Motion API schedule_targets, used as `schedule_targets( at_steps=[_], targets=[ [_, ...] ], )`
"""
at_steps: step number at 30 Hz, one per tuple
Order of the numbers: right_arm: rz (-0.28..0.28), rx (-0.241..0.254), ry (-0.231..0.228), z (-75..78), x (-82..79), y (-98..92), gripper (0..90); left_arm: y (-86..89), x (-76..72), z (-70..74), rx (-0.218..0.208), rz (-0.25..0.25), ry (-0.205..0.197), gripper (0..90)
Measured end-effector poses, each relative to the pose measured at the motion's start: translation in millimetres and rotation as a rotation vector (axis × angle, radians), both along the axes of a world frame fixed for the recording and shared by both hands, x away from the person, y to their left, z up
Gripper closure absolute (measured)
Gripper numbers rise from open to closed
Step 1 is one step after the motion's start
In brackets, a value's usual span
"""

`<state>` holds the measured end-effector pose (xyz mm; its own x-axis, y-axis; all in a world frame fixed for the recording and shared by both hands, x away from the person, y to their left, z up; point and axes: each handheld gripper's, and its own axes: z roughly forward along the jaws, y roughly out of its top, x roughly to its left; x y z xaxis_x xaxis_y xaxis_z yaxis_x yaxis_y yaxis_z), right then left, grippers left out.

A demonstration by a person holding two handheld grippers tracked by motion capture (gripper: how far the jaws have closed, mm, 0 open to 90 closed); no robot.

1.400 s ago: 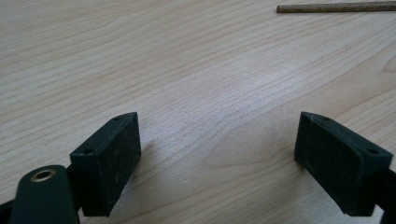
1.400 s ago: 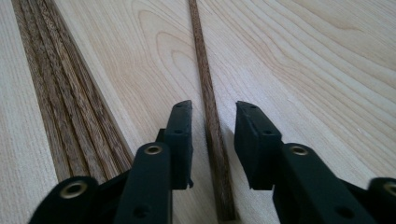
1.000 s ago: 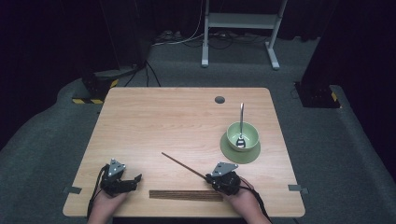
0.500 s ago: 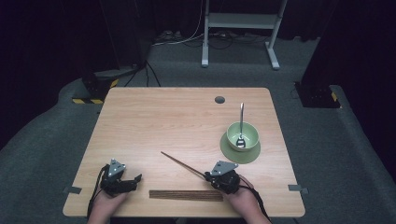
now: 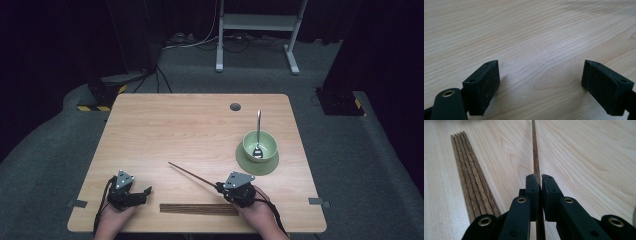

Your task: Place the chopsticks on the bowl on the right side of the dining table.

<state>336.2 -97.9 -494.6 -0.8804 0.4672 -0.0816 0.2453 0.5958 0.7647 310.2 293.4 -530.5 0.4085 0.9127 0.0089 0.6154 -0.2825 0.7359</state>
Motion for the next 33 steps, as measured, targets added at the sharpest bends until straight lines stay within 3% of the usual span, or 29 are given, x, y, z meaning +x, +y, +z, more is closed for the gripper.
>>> schedule_targets(
  at_steps=[7,16,33],
  targets=[
    [-0.02,0.044,-0.023,12.5,-0.8,-6.0,84.4,0.2,0.1,0.1,-0.002,-0.001,0.001,15.5],
    [-0.046,0.057,-0.05,21.8,0.6,-15.5,84.5,0.5,0.1,0.0,-0.004,-0.002,0.002,15.6],
    [-0.186,0.121,-0.068,37.9,17.3,-66.2,84.5,-0.2,-0.1,0.0,0.002,-0.004,-0.002,15.5]
  ],
)
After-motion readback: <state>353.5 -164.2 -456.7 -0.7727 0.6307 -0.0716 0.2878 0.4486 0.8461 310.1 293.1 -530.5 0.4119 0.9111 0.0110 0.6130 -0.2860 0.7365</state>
